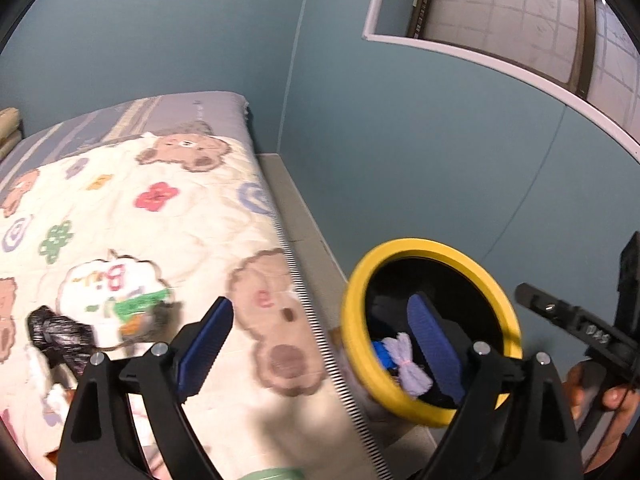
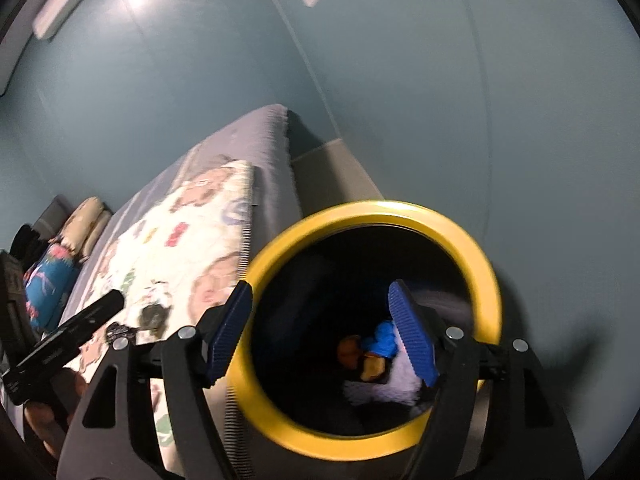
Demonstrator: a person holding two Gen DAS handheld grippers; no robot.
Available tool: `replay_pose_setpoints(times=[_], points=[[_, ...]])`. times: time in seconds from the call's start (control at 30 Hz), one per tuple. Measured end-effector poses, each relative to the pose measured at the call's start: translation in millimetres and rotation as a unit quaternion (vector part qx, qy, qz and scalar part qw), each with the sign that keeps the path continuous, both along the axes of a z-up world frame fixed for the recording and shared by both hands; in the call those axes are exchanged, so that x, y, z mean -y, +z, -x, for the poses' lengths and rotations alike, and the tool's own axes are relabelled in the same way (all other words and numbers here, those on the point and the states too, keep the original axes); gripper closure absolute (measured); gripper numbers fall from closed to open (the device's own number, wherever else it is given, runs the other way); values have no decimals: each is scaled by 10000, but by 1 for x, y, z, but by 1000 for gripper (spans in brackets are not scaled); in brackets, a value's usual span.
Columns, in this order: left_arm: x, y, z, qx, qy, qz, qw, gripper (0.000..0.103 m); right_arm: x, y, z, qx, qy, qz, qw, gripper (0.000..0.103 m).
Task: Collect trash
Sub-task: 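Move both tools back over the trash pile on the bed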
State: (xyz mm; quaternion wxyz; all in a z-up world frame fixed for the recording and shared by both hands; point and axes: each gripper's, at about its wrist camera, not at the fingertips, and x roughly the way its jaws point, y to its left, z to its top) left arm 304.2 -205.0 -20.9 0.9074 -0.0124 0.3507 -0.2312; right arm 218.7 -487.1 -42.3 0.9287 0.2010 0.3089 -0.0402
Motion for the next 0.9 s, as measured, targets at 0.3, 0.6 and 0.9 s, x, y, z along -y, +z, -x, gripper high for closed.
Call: replay_pose_setpoints(times=[0.3, 0.6, 0.9], points=[[-95, -2, -1, -80, 802, -138, 9967, 17, -91, 18, -8, 32, 916, 193, 9956, 35], [-195, -30, -6, -429, 1717, -139, 9841, 17, -182, 3, -7, -220, 1786, 402, 9829, 35], [-259, -75, -13, -928, 2342, -115, 9677, 17, -256, -37, -1, -743, 2528, 704, 9621, 35]])
